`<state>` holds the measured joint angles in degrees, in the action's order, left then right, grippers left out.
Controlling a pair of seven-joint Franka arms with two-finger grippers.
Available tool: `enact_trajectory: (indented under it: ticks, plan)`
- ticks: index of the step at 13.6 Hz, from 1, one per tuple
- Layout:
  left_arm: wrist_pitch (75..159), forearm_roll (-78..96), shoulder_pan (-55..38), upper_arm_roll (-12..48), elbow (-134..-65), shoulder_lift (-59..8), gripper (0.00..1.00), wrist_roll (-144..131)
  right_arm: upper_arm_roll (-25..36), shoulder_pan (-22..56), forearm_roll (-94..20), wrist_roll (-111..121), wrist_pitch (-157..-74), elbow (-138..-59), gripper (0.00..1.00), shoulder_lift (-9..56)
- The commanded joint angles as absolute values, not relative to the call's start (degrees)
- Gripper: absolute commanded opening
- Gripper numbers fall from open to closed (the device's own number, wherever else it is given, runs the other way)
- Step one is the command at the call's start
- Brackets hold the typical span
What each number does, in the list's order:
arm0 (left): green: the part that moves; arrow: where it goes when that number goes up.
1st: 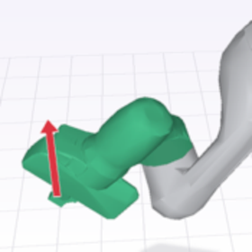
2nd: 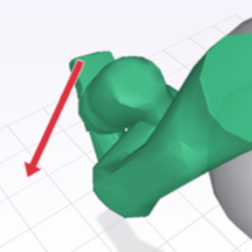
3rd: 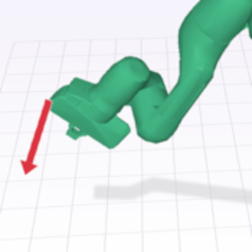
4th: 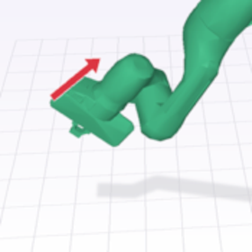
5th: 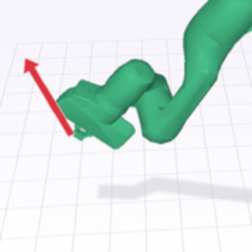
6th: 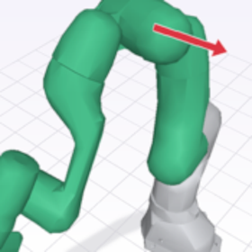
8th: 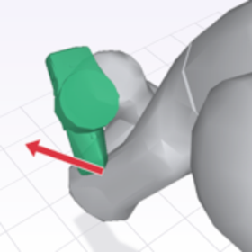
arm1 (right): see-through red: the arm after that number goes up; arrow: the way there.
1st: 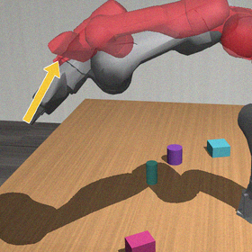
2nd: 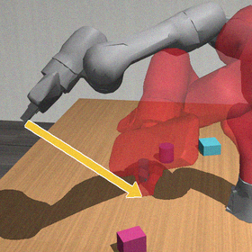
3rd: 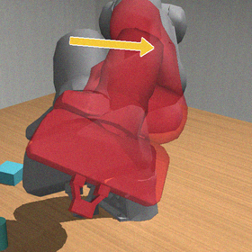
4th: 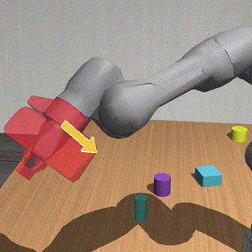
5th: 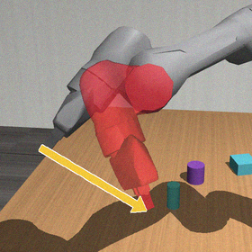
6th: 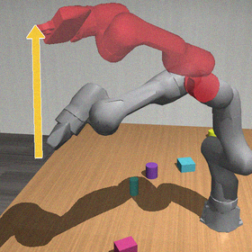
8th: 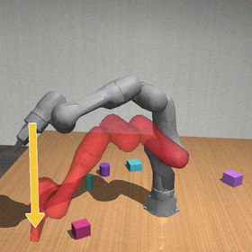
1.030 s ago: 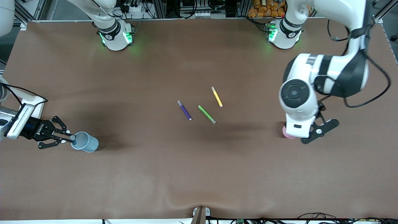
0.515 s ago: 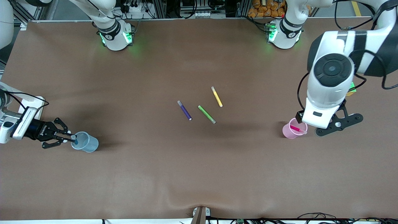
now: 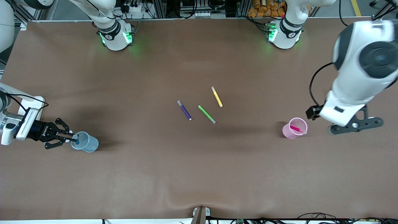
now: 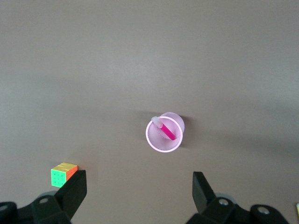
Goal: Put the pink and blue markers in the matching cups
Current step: 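Drop the pink marker into the pink cup with the left gripper, then drop the blue marker into the blue cup while the left gripper withdraws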
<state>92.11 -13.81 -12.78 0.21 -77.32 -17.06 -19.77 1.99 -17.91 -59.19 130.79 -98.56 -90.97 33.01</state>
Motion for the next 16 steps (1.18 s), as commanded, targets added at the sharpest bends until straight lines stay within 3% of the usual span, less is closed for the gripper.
enact_trajectory:
  ticks: [1,7,16]
  plan:
    - [91.93,-8.90,-9.77,0.18,-78.49,-13.46,1.00,-12.77,1.49,-18.63,-57.92,130.87,-96.69,-88.95,0.00,35.06]
    - [90.54,-3.51,-6.15,-3.25,-86.57,-2.82,1.00,-2.81,1.49,-18.54,-56.96,130.69,-96.06,-88.95,0.00,36.56]
    - [84.22,-2.29,-8.00,-3.43,-86.13,-1.85,1.00,-2.11,1.58,-19.16,-56.16,130.78,-96.06,-88.95,0.00,36.56]
